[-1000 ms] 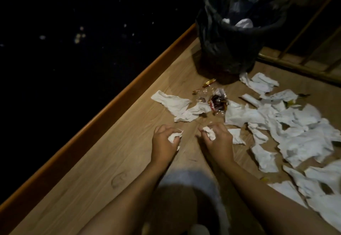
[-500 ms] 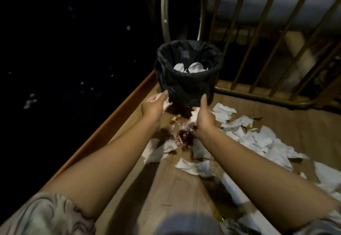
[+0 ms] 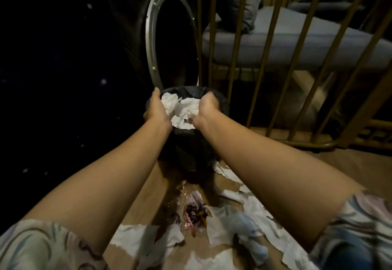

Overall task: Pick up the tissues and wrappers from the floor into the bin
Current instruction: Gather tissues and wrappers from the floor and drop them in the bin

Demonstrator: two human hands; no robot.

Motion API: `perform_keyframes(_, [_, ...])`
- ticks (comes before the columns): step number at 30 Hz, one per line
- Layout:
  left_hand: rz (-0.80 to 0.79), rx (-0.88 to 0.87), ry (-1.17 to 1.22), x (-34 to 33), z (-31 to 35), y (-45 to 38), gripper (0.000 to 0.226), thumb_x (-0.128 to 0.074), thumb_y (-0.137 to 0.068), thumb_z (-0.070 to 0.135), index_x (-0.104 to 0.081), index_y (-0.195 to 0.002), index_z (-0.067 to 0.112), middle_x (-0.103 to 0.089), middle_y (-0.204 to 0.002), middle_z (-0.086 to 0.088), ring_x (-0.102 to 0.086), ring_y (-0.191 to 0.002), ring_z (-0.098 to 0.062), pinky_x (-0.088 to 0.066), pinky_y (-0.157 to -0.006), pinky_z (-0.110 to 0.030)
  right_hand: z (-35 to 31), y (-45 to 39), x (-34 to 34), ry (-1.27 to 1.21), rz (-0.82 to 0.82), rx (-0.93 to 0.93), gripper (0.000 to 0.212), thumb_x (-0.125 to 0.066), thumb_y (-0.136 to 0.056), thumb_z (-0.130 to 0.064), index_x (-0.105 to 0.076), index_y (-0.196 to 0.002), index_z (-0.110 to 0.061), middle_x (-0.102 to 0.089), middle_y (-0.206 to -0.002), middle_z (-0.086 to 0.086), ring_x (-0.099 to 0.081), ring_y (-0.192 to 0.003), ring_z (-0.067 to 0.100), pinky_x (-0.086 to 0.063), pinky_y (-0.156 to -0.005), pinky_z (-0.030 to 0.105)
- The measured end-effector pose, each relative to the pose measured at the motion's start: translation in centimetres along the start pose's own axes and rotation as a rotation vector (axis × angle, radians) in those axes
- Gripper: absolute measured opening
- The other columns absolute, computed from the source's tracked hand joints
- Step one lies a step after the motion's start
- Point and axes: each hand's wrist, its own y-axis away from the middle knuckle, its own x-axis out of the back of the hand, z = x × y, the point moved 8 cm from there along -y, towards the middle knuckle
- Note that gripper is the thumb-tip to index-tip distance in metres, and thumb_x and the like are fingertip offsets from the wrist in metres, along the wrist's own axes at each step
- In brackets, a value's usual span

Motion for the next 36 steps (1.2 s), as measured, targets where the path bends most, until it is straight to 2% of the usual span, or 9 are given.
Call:
perform_keyframes(3, [-0.017, -0.008, 0.05, -1.8, 0.3, 0.6, 0.092, -0.075, -0.033, 0.07, -0.07, -0.108, 0.017, -0.076, -0.098, -0.01, -0.073, -0.085, -0.036, -0.054, -0.082, -0.055, -1.0, 6.0, 0.1, -0.053, -0.13, -0.013, 0.081, -0.046, -0.066, -0.072, -0.055, -0.127, -0.019, -0.062, -0.121, 0.011, -0.064, -0.096, 0.041, -0.049, -0.08, 0.058])
perform_keyframes(7, [-0.034, -0.017, 0.109, -2.6, -0.3, 1.8, 0.088, -0.079, -0.033, 0.069, -0.072, -0.106, 0.022, -0.074, -0.103, -0.009, -0.071, -0.091, -0.035, -0.055, -0.084, -0.052, -2.3, 17.3, 2.9, -0.122, -0.23, 0.003, 0.041, -0.038, -0.102, -0.03, -0.049, -0.134, -0.008, -0.051, -0.138, 0.015, -0.05, -0.124, 0.036, -0.042, -0.099, 0.05])
perform_keyframes(10, [-0.031, -0.103, 0.05, -2.4, 0.0, 3.9, 0.047, -0.073, -0.063, 0.039, -0.071, -0.101, 0.012, -0.072, -0.101, -0.007, -0.069, -0.097, -0.038, -0.056, -0.085, -0.047, -1.9, 17.1, 4.0, -0.13, -0.311, 0.02, 0.049, -0.038, -0.103, -0.023, -0.026, -0.149, -0.011, -0.025, -0.155, 0.019, -0.034, -0.137, 0.04, -0.032, -0.11, 0.051])
perform_keyframes(13, [-0.038, -0.212, -0.094, -2.1, -0.4, 6.4, 0.028, -0.056, -0.088, 0.007, -0.064, -0.115, 0.01, -0.066, -0.109, -0.016, -0.063, -0.097, -0.029, -0.052, -0.088, -0.036, -1.7, 17.0, 6.1, -0.03, -0.291, 0.057, 0.04, -0.037, -0.103, -0.02, -0.038, -0.141, -0.009, -0.048, -0.14, 0.019, -0.052, -0.124, 0.035, -0.046, -0.096, 0.042])
perform_keyframes(17, [-0.122, -0.258, -0.235, -1.7, -2.4, 9.1, 0.021, -0.058, -0.091, 0.005, -0.066, -0.109, 0.012, -0.068, -0.107, -0.015, -0.063, -0.09, -0.019, -0.052, -0.084, -0.029, -1.8, 18.3, 9.9, 0.177, -0.22, 0.132, 0.031, -0.042, -0.1, -0.023, -0.054, -0.127, -0.016, -0.067, -0.092, -0.001, -0.063, -0.081, 0.015, -0.048, -0.068, 0.027])
perform_keyframes(21, [-0.176, -0.176, -0.319, -1.5, -4.6, 13.0, 0.017, -0.06, -0.092, 0.007, -0.068, -0.104, 0.017, -0.067, -0.085, -0.003, -0.063, -0.078, -0.014, -0.053, -0.079, -0.029, -2.6, 20.6, 14.4, 0.296, -0.131, 0.209, 0.025, -0.046, -0.098, -0.02, -0.061, -0.116, -0.013, -0.065, -0.088, 0.002, -0.054, -0.064, 0.012, -0.042, -0.058, 0.024])
perform_keyframes(28, [-0.276, -0.011, -0.464, -2.7, -10.7, 20.4, 0.015, -0.055, -0.096, 0.014, -0.068, -0.104, 0.017, -0.067, -0.088, -0.002, -0.06, -0.075, -0.013, -0.047, -0.062, -0.022, -6.1, 25.2, 22.6, 0.486, -0.101, 0.342, 0.018, -0.052, -0.097, -0.022, -0.064, -0.106, -0.012, -0.067, -0.091, 0.004, -0.06, -0.072, 0.014, -0.046, -0.061, 0.027])
perform_keyframes(33, [-0.421, -0.103, -0.675, -6.4, -13.8, 26.6, 0.015, -0.054, -0.097, 0.015, -0.065, -0.086, 0.016, -0.062, -0.079, -0.004, -0.057, -0.072, -0.018, -0.04, -0.055, -0.024, -7.5, 27.7, 29.6, 0.681, -0.079, 0.438, 0.019, -0.052, -0.097, -0.023, -0.065, -0.105, -0.012, -0.07, -0.088, 0.005, -0.063, -0.071, 0.015, -0.047, -0.059, 0.026])
perform_keyframes(36, [-0.566, -0.157, -0.846, -7.9, -16.3, 30.2, 0.01, -0.055, -0.096, 0.014, -0.065, -0.094, 0.015, -0.064, -0.087, -0.003, -0.06, -0.079, -0.016, -0.044, -0.056, -0.021, -6.3, 28.7, 33.8, 0.807, -0.075, 0.43, 0.018, -0.052, -0.097, -0.025, -0.065, -0.104, -0.014, -0.07, -0.091, 0.004, -0.065, -0.077, 0.016, -0.049, -0.064, 0.028])
